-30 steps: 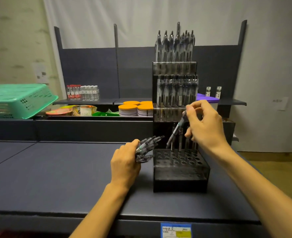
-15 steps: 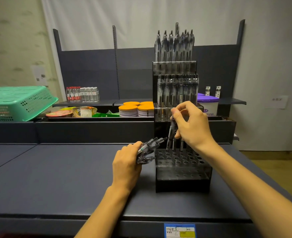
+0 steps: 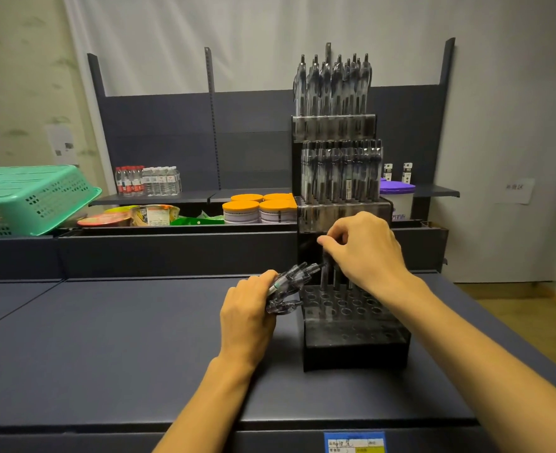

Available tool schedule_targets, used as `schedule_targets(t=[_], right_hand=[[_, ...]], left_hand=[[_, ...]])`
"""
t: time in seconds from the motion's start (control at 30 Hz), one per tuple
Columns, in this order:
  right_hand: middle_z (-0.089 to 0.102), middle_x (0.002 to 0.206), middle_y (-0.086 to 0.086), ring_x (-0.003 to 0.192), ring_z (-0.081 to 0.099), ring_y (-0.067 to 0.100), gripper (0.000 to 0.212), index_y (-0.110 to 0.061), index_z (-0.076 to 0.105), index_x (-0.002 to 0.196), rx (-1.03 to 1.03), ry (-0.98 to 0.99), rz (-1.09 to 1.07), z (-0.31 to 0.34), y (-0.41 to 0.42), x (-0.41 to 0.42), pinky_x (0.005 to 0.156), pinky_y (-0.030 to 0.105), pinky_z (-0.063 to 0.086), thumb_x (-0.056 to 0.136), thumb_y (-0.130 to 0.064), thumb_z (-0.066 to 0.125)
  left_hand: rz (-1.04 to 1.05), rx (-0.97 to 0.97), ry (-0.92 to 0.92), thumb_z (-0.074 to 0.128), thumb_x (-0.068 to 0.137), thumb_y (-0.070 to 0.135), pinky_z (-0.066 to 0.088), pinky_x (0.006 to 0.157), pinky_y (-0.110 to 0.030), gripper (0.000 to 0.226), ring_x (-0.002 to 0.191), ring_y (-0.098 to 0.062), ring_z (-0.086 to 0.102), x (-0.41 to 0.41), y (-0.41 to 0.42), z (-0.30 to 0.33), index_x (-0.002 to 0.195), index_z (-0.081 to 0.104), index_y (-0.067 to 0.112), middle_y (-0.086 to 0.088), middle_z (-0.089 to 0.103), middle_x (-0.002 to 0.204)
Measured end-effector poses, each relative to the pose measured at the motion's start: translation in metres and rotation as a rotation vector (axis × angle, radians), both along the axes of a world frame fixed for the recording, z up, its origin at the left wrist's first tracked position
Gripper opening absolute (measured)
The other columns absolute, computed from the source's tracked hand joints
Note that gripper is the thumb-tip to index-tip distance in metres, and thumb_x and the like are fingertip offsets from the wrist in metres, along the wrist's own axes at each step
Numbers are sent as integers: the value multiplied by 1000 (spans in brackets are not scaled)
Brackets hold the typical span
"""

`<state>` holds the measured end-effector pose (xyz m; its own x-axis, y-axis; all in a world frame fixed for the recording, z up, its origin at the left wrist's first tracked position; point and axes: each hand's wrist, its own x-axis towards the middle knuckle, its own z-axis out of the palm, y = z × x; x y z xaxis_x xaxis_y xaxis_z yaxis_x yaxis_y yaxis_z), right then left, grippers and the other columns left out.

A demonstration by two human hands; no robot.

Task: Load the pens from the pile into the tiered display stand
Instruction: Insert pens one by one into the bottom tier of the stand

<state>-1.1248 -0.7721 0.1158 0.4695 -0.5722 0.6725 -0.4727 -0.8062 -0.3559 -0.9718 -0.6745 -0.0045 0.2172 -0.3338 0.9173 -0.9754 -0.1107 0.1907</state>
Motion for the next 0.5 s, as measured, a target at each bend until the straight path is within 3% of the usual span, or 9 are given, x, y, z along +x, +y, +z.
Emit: schedule_targets(t=[0.13,0.2,0.33,0.5], right_hand=[[57,81,-9,76,55,11,21,-21,67,103,15,-75,34,-4,3,-5,67,26,40,90,-37,65],[56,70,-14,67,54,5,15,-23,67,95,54,-114,78,-6,5,-7,64,25,40,90,-36,64],[66,70,-10,69,62,7,27,-20,75,83,180,-58,176,-11,11,-10,68,32,52,91,-41,60],[55,54,-12,51,52,2,28,-16,71,76,257,-11,237,-15,20,-13,61,22,43,95,-33,58]], left_hand=[[-17,-17,17,64,71,2,35,59,-32,42,69,-18,42,0,-1,-1,105,49,23,-3,62,77],[-17,-21,40,65,71,2,35,60,-33,44,70,-18,42,2,-1,-2,106,49,23,-4,62,78],[-23,-23,43,65,72,3,35,60,-33,43,71,-19,43,1,0,0,106,49,23,-4,62,79],[-22,-13,24,64,74,6,36,60,-32,40,70,-18,44,-1,3,1,107,48,23,-3,63,80]])
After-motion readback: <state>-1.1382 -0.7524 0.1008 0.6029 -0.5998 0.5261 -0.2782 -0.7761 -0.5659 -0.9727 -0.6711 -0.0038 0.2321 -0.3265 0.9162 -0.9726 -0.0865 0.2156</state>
